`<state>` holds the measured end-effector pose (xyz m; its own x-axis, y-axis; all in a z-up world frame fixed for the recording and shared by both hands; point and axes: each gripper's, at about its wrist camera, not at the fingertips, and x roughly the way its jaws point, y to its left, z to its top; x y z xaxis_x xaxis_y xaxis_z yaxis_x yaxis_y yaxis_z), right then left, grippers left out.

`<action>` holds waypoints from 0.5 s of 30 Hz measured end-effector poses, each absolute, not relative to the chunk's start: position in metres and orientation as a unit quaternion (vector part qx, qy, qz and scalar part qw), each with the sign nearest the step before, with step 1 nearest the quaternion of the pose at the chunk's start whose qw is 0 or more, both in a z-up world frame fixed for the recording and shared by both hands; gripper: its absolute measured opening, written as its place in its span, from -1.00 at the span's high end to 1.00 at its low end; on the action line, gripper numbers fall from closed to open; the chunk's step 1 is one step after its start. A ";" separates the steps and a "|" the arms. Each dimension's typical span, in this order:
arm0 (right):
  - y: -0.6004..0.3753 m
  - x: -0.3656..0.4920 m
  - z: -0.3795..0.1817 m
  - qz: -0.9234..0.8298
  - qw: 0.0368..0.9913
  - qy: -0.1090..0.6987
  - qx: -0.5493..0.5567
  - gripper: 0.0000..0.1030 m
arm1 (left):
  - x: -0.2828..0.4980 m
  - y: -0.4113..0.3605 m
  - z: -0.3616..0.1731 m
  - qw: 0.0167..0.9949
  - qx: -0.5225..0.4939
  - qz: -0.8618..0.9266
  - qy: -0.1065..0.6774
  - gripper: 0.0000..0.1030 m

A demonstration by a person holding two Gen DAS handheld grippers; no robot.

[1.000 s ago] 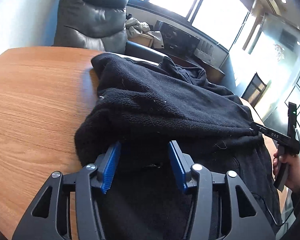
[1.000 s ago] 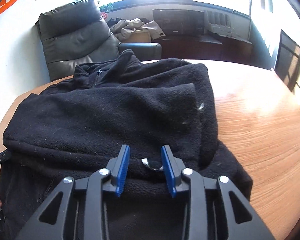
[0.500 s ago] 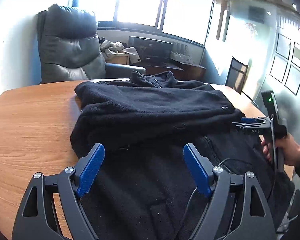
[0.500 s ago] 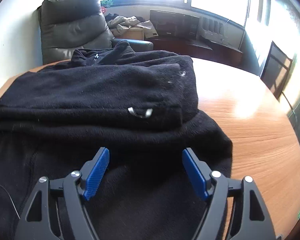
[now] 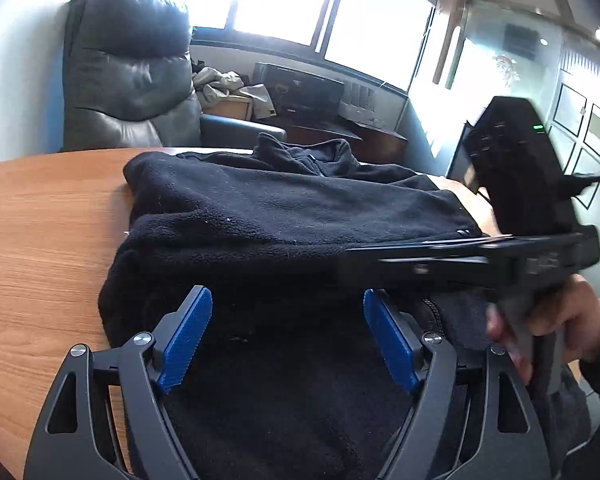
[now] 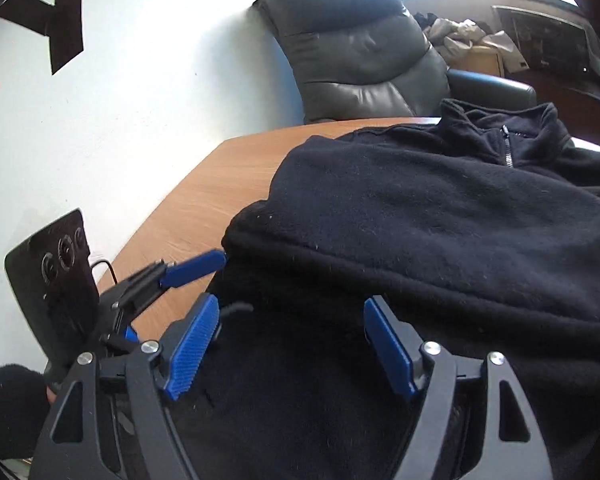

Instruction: Fold clothes

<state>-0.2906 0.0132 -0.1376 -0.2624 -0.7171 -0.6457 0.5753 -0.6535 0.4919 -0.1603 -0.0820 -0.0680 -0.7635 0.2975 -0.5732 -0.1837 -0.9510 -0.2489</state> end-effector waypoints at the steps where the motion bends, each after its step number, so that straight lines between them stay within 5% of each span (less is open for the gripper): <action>1: 0.011 -0.300 -0.147 -0.785 0.403 -0.091 0.462 -0.54 | -0.159 -0.083 -0.067 0.134 -0.315 0.935 -0.091 -0.55; 15: 0.025 -0.328 -0.176 -0.663 0.471 -0.248 0.526 -0.56 | -0.148 -0.063 -0.046 0.243 -0.278 0.927 -0.056 -0.59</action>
